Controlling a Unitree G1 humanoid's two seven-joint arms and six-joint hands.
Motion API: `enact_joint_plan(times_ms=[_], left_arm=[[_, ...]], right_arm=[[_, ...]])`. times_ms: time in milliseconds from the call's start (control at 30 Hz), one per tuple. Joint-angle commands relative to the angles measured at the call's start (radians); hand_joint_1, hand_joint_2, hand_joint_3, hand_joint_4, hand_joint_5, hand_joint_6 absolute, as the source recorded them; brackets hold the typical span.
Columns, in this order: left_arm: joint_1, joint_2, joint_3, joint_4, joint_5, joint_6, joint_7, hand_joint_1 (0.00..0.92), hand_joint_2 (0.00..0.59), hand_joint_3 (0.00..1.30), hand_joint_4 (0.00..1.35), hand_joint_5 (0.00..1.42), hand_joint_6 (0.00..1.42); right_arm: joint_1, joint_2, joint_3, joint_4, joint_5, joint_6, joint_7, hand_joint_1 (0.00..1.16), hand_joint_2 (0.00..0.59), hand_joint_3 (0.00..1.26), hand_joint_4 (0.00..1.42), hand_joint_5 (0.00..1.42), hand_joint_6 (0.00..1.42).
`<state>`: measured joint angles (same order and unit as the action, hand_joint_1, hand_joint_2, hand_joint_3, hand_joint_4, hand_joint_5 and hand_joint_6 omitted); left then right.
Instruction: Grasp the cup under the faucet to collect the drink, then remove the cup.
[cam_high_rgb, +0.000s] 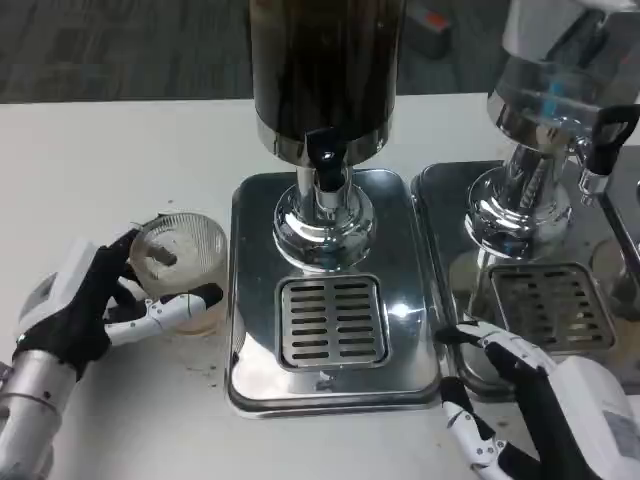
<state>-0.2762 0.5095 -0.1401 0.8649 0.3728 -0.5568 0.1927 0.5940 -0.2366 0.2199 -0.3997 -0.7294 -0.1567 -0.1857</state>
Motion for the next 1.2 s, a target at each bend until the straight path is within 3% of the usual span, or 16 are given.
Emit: enact_joint_plan(times_ms=[33,300,733,1200], left_arm=[[0.035,-0.015,-0.015,0.017,0.023,0.019,0.016,0.405,0.070,0.32,0.50,0.67,1.00],[0.047,-0.033,0.003,0.043,0.028,-0.041,0.119,0.409,0.085,0.51,0.69,0.86,1.25],[0.065,-0.040,0.011,0.075,0.048,-0.130,0.255,0.419,0.083,0.54,0.74,0.94,1.32],[0.146,-0.015,0.023,-0.073,0.123,-0.180,0.386,0.422,0.078,0.55,0.76,0.95,1.33]], right_arm=[[0.010,0.002,-0.006,-0.014,0.007,0.007,0.008,0.37,0.479,0.33,0.22,0.22,0.36],[0.011,0.000,-0.008,-0.014,0.010,0.005,0.009,0.37,0.479,0.33,0.22,0.22,0.36],[0.005,-0.005,-0.013,-0.006,0.018,0.000,0.010,0.36,0.487,0.33,0.22,0.22,0.36],[0.010,-0.006,-0.018,-0.011,0.032,-0.001,0.017,0.35,0.488,0.33,0.22,0.22,0.36]])
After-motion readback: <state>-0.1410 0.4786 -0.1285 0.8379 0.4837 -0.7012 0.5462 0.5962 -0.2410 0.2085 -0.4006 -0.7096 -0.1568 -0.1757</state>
